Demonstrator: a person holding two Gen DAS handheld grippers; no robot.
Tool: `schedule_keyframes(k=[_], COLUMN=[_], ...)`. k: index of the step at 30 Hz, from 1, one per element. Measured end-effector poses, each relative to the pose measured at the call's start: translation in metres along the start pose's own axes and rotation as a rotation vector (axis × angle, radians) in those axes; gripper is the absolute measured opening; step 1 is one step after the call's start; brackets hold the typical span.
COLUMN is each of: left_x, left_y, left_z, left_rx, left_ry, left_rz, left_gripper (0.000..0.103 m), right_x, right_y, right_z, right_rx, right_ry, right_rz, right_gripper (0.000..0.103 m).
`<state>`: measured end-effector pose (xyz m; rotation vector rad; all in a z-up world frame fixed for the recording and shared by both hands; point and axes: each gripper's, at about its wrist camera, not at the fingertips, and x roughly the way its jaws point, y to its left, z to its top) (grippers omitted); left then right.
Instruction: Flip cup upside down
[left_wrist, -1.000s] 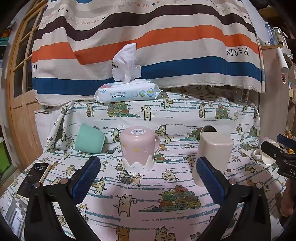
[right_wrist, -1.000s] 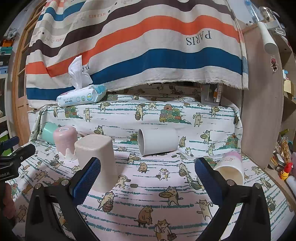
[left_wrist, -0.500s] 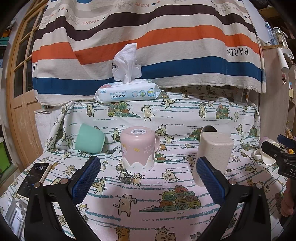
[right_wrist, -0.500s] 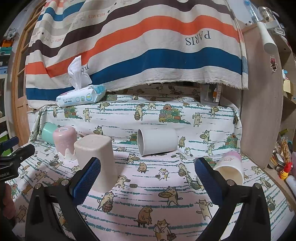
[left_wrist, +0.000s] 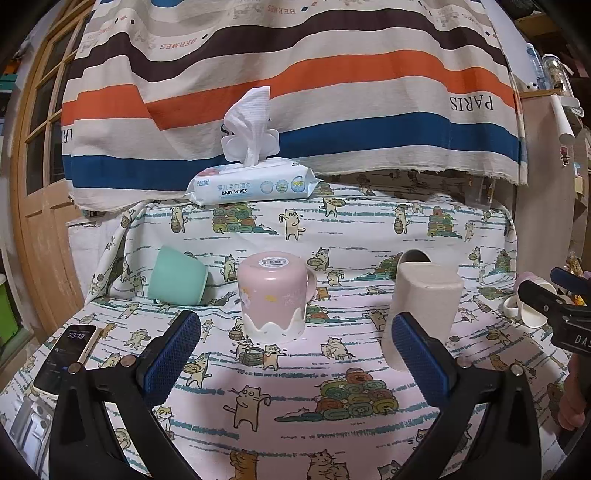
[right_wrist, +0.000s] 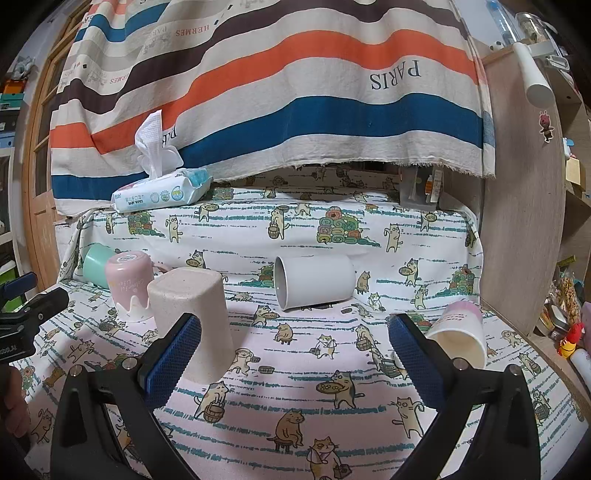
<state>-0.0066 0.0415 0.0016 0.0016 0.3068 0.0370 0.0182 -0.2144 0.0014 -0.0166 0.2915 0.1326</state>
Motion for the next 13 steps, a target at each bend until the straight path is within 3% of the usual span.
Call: schedule_keyframes(k=[13], left_x=[-0.0007], left_y=[0.0000], left_z=[-0.0005], left_rx=[-0.003], left_ry=[-0.001], left_rz=[0.005], left_gripper=[0.103], right_x=[0.0023], right_y=[-0.0027], right_z=[-0.0020], right_rx=[0.005], right_ry=[0.011], right_rz=[-0.006], right_gripper=[0.103])
